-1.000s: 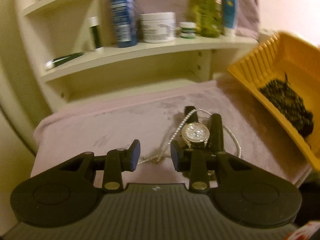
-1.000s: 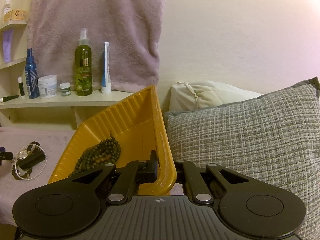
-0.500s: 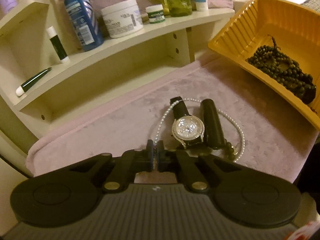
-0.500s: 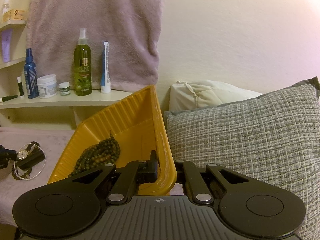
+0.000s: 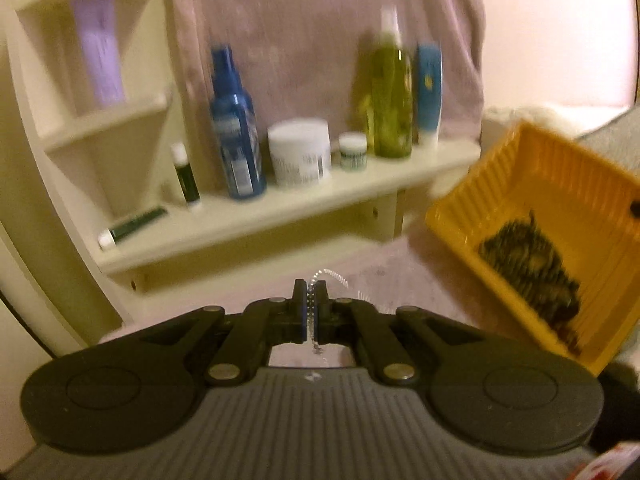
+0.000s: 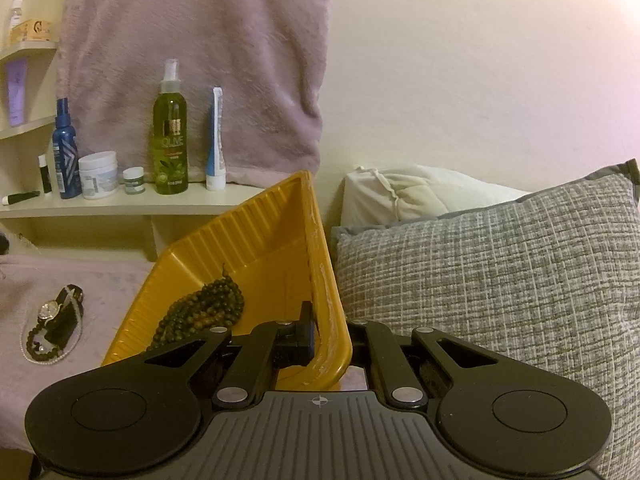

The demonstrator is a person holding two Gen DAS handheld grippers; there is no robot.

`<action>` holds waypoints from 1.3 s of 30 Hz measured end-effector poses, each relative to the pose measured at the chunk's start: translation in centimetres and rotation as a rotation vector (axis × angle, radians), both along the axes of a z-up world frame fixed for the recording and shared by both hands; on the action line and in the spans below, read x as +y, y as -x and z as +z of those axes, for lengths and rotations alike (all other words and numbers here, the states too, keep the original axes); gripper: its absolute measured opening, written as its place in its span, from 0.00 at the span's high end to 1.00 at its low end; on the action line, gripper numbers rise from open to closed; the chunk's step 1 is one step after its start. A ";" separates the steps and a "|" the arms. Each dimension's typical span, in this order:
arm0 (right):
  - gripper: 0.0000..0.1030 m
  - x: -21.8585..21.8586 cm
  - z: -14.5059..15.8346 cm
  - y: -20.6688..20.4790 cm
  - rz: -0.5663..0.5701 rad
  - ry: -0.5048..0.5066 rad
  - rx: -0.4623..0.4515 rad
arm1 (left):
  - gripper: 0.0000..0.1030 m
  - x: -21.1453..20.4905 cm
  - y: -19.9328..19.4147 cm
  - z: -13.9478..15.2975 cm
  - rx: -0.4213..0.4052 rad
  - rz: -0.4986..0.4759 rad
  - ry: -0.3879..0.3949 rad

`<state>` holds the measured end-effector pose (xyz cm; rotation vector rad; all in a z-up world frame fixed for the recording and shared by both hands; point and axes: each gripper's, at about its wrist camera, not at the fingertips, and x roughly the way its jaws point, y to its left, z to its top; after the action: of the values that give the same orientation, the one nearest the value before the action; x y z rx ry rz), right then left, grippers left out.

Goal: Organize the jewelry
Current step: 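Lift the pearl necklace off the towel with the left gripper, then carry the pearl necklace over the orange tray and release it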

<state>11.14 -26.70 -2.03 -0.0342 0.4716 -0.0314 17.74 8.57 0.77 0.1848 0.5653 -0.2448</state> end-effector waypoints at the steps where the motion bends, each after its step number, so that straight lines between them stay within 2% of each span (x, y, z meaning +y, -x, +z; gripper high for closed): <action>1: 0.94 0.0 0.0 0.0 0.001 0.001 -0.001 | 0.98 0.0 0.1 0.7 -0.011 -0.003 0.009; 7: 0.94 0.2 0.2 0.1 0.006 0.003 -0.005 | 0.98 -0.1 0.5 4.3 -0.061 -0.021 0.072; 13: 0.94 0.2 0.2 0.0 0.007 0.003 -0.007 | 0.98 -0.8 0.9 7.5 -0.114 -0.046 0.100; 21: 0.94 0.3 0.3 0.0 0.006 0.000 -0.008 | 0.98 -2.8 1.1 10.2 -0.152 -0.104 0.139; 31: 0.94 0.1 0.3 0.0 0.003 -0.008 -0.009 | 0.98 -7.7 0.7 11.8 -0.163 -0.217 0.177; 39: 0.94 0.1 0.3 0.1 0.000 -0.013 -0.010 | 0.98 -12.1 0.9 11.8 -0.114 -0.342 0.254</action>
<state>11.09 -26.57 -1.76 -0.0212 0.4620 -0.0281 16.84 -3.57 12.55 0.0470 0.3824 -0.6304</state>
